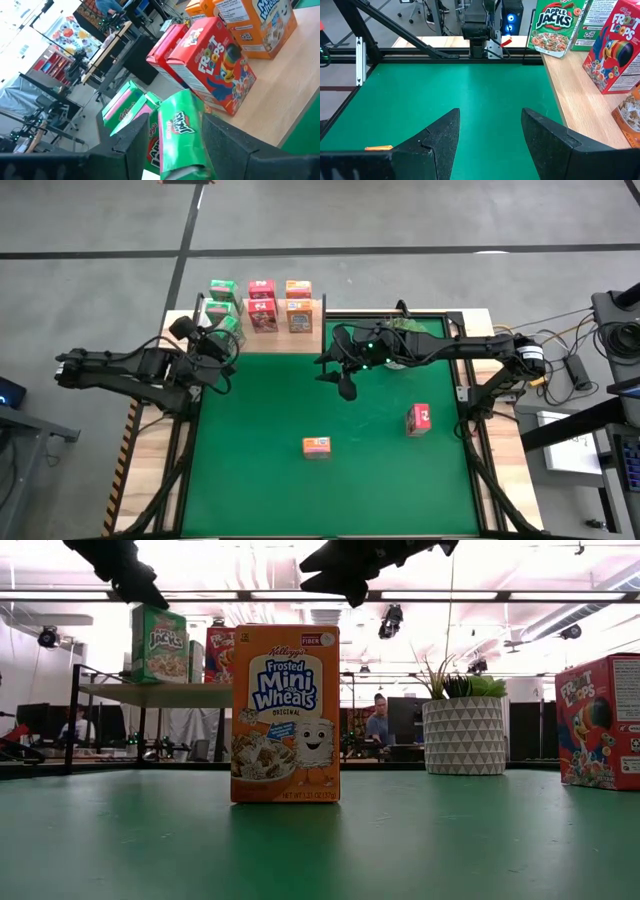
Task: Stack cereal on shelf
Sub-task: Put the green cereal box on the shelf aligned with other green cereal boxes
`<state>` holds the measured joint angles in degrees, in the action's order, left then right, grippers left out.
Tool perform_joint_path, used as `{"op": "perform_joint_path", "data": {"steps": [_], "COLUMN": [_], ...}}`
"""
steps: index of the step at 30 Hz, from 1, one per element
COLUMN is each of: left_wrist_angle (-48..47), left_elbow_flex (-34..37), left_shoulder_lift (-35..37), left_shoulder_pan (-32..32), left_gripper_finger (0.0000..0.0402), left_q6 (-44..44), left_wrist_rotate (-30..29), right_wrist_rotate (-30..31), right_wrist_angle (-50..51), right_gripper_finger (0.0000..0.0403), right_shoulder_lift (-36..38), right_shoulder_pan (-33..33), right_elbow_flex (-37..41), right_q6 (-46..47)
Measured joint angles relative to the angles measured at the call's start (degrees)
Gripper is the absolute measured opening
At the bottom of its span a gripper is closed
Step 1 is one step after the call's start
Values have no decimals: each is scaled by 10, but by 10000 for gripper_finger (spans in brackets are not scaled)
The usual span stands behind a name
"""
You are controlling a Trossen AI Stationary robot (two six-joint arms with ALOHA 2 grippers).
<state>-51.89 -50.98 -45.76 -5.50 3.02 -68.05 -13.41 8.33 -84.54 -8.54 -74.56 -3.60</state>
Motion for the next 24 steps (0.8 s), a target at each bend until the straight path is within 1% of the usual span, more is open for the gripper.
{"op": "perform_joint_path", "data": {"steps": [13, 16, 18, 24], "left_wrist_angle": [1, 3, 2, -1], "left_elbow_flex": [0, -12, -28, -98], "left_shoulder_lift": [-8, -9, -10, -27], "left_shoulder_pan": [0, -1, -1, -2], "left_gripper_finger": [165, 165, 165, 165], "left_q6": [0, 1, 1, -4], "left_wrist_rotate": [1, 10, 37, 155], "right_wrist_rotate": [0, 0, 0, 0], "right_wrist_angle": [0, 0, 0, 0], "right_gripper_finger": [201, 201, 201, 201], "right_shoulder_lift": [0, 0, 0, 0], "right_shoulder_pan": [0, 0, 0, 0], "right_elbow_flex": [0, 0, 0, 0], "right_q6": [1, 1, 1, 0]}}
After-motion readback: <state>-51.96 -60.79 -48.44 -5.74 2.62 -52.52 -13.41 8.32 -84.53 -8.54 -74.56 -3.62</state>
